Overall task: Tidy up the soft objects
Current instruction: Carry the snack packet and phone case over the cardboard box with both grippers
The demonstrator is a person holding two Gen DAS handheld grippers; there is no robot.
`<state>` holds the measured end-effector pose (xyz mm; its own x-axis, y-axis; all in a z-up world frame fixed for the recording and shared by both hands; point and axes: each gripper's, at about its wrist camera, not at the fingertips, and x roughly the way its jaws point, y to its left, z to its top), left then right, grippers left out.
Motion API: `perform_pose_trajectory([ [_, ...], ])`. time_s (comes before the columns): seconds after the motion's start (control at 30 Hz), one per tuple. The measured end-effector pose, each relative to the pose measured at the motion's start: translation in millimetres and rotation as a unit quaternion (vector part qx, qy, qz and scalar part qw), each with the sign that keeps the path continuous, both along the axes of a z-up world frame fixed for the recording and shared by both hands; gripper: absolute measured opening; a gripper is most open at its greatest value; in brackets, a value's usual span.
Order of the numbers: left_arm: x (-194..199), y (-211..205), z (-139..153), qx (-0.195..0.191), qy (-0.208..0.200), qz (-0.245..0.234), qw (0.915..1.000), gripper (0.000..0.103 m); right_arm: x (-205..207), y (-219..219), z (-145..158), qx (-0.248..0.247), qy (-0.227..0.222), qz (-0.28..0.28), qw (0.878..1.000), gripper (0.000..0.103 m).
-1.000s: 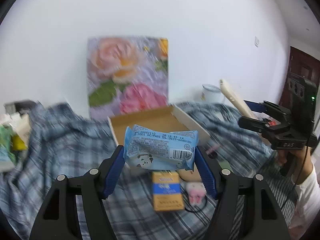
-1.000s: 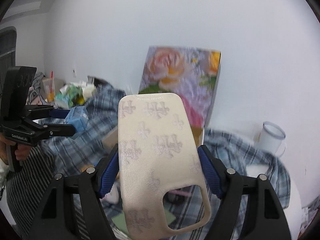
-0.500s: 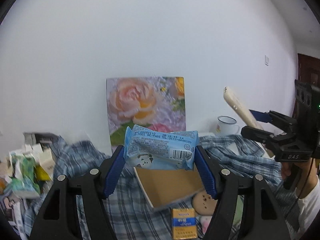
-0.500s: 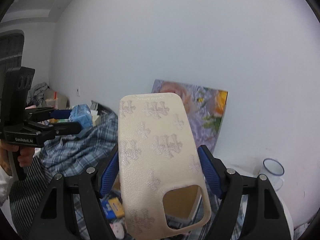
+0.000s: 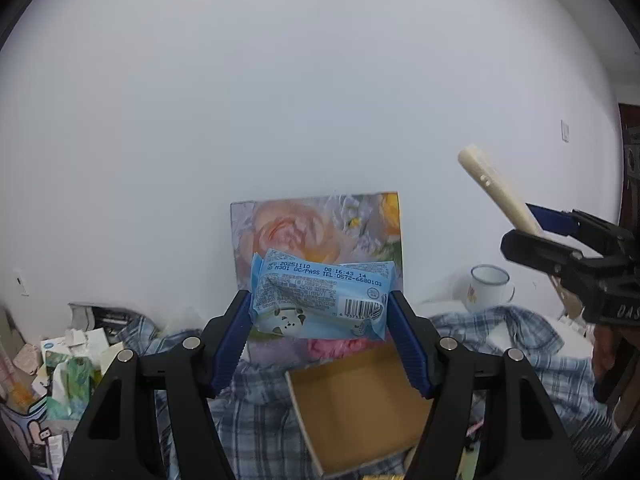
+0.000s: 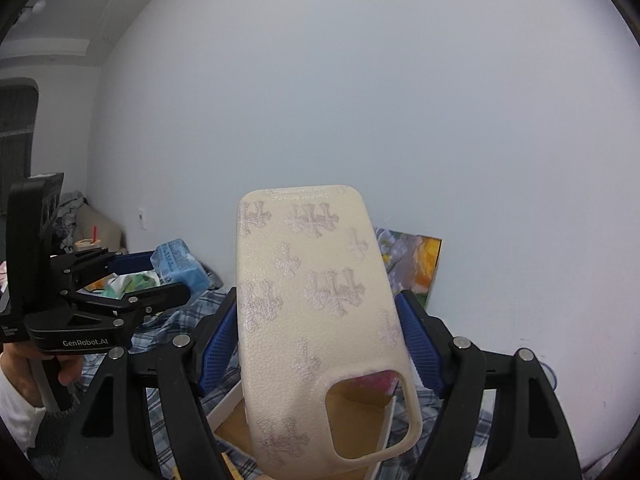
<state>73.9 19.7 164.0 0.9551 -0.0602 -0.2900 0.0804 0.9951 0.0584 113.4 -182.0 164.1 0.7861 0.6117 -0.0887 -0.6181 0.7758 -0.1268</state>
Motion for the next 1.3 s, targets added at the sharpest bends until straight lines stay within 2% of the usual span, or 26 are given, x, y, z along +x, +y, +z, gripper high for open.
perform_pose_trajectory([
  [0.2, 26.3, -7.0, 11.5, -0.017, -0.006, -0.004, 0.9998, 0.069, 13.9, 8.5, 15.5, 0.009, -0.003, -0.005, 1.0, 0.074],
  [0.33, 43.4, -11.7, 10.4, -0.025, 0.001, -0.016, 0.9996, 0.069, 27.0, 11.8, 12.3, 0.0, 0.004, -0.008, 1.0, 0.074],
  [0.63, 80.5, -14.5, -28.6, -0.018, 0.04, -0.008, 0.999, 0.069, 80.6, 31.8, -25.2, -0.012, 0.088, -0.004, 0.996, 0.075],
  [0.8, 99.1, -12.3, -50.3, -0.023, 0.068, -0.006, 0.9974, 0.069, 105.9, 48.4, -47.8, -0.034, 0.136, -0.006, 0.99, 0.074],
  [0.9, 108.9, -8.5, -64.6, -0.028, 0.088, -0.006, 0.9957, 0.069, 119.3, 34.3, -60.9, -0.03, 0.169, -0.003, 0.985, 0.075],
  [1.1, 127.9, -6.0, -94.0, -0.029, 0.124, 0.003, 0.9918, 0.069, 150.7, 35.3, -99.0, -0.043, 0.227, -0.015, 0.973, 0.075],
  [1.3, 142.9, -8.9, -121.0, -0.019, 0.155, 0.005, 0.9876, 0.069, 166.9, 41.6, -125.5, -0.063, 0.252, -0.024, 0.965, 0.075],
])
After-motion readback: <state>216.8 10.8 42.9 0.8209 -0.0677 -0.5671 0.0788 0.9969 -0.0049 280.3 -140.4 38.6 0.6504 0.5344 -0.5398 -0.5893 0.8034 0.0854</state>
